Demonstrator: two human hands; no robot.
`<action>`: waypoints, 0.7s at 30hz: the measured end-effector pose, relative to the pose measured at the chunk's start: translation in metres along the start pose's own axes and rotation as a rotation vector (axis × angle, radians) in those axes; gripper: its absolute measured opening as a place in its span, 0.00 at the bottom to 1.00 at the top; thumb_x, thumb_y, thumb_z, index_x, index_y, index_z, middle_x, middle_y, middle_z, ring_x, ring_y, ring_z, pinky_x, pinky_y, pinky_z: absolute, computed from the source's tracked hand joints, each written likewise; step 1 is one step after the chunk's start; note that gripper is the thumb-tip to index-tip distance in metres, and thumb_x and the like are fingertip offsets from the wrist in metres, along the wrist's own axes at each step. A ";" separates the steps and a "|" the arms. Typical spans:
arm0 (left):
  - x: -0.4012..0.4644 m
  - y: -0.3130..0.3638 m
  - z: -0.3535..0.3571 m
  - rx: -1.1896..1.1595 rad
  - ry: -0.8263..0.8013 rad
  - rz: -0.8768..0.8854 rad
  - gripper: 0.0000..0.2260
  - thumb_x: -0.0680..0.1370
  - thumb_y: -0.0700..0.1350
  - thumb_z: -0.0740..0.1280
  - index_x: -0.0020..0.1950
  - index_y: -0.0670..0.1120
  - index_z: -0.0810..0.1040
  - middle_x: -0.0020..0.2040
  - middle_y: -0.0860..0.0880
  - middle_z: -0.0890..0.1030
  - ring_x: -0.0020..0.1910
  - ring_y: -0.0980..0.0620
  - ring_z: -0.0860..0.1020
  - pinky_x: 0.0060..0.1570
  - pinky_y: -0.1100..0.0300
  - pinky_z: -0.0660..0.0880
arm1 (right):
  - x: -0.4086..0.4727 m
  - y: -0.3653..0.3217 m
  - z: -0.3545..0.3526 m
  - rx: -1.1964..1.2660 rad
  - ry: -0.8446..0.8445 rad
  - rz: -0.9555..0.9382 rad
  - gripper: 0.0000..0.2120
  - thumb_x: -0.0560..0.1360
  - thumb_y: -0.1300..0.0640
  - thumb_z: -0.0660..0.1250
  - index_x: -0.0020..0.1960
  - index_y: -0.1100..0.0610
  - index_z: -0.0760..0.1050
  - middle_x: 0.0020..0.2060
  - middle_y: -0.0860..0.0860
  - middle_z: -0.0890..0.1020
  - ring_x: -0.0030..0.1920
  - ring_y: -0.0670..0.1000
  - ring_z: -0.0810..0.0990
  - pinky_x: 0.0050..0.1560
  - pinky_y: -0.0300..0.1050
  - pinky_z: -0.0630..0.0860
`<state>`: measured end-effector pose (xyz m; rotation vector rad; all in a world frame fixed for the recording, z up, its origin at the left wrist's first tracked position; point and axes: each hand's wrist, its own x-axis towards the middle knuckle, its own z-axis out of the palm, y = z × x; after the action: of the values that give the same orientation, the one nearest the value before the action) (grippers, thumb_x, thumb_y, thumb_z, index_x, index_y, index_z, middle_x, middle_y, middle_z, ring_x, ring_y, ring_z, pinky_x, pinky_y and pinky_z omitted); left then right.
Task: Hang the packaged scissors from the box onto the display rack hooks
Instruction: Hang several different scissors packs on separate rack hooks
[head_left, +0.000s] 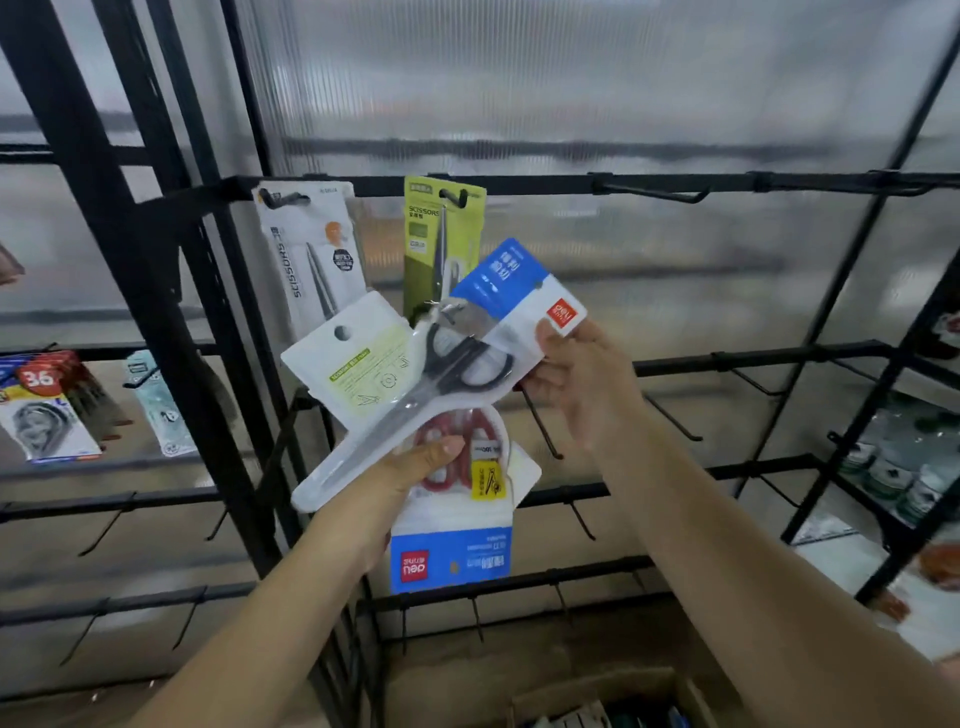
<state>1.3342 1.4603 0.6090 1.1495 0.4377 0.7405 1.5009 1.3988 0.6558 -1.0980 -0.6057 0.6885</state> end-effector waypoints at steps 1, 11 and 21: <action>0.001 -0.003 0.001 0.022 0.043 0.033 0.24 0.58 0.40 0.81 0.52 0.44 0.79 0.47 0.43 0.84 0.45 0.43 0.83 0.40 0.50 0.81 | 0.004 -0.006 -0.007 0.034 0.031 -0.023 0.05 0.78 0.60 0.62 0.52 0.55 0.75 0.46 0.54 0.83 0.41 0.52 0.83 0.39 0.46 0.82; 0.021 -0.021 0.045 0.063 0.219 0.068 0.21 0.60 0.38 0.74 0.52 0.48 0.78 0.49 0.49 0.84 0.46 0.46 0.83 0.45 0.48 0.79 | 0.022 -0.069 -0.078 0.228 0.182 -0.198 0.08 0.80 0.57 0.59 0.57 0.52 0.74 0.49 0.50 0.83 0.43 0.48 0.83 0.37 0.41 0.79; 0.029 -0.023 0.073 0.066 0.177 0.080 0.22 0.63 0.36 0.72 0.56 0.46 0.77 0.47 0.49 0.85 0.44 0.48 0.84 0.37 0.54 0.81 | 0.040 -0.099 -0.110 -0.209 0.358 -0.404 0.09 0.77 0.57 0.65 0.39 0.55 0.71 0.38 0.51 0.80 0.37 0.49 0.81 0.38 0.43 0.80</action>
<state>1.4097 1.4285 0.6157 1.1730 0.5704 0.9078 1.6275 1.3361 0.7152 -1.2105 -0.5731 0.0750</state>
